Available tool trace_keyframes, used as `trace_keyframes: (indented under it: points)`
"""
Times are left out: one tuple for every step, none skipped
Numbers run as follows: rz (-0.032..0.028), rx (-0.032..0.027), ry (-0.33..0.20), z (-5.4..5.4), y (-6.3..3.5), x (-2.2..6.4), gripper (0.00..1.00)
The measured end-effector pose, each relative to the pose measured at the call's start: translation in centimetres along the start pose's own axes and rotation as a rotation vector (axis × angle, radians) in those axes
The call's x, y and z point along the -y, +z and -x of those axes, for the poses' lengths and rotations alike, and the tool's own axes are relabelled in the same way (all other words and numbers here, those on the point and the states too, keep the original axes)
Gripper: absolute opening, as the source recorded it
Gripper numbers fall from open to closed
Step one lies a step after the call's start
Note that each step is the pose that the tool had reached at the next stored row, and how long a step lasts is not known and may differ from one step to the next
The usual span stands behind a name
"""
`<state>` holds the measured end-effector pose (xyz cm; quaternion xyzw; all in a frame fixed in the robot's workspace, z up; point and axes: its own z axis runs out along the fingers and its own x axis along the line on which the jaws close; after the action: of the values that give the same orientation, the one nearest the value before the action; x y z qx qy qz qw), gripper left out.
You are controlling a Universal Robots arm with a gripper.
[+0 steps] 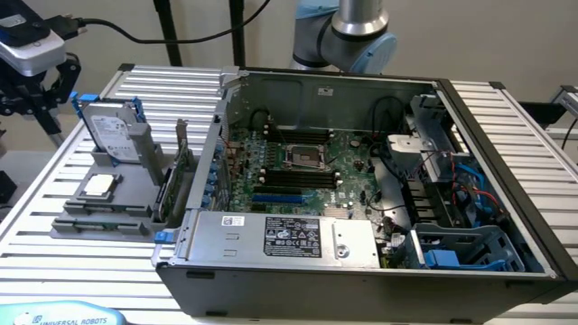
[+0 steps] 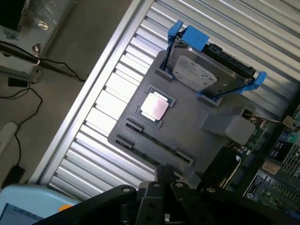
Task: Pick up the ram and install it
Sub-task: 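Pick up the ram and move it above insertion slot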
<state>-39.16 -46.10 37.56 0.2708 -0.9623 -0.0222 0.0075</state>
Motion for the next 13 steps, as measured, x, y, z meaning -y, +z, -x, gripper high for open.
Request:
trace_keyframes:
  points:
    - [0.0000,-0.0008,-0.020,0.00,0.00,0.00,0.11]
    - [-0.0001,-0.0017,-0.037,0.00,0.00,0.00,0.11]
    - [-0.0001,-0.0026,-0.055,0.00,0.00,0.00,0.11]
    - [-0.0002,-0.0034,-0.073,0.00,0.01,0.00,0.11]
    - [-0.0002,-0.0042,-0.091,0.00,0.01,0.00,0.11]
    - [-0.0002,-0.0051,-0.109,0.00,0.01,0.00,0.11]
    - [-0.0002,-0.0059,-0.127,0.00,0.01,0.00,0.11]
    - [-0.0003,-0.0068,-0.146,0.00,0.01,0.00,0.11]
    - [-0.0004,-0.0076,-0.164,0.00,0.01,0.00,0.11]
    - [-0.0004,-0.0085,-0.182,0.00,0.01,0.01,0.11]
    - [-0.0005,-0.0094,-0.201,0.00,0.01,0.00,0.11]
    - [-0.0005,-0.0102,-0.219,0.00,0.02,0.01,0.11]
    - [-0.0006,-0.0111,-0.237,0.00,0.02,0.01,0.11]
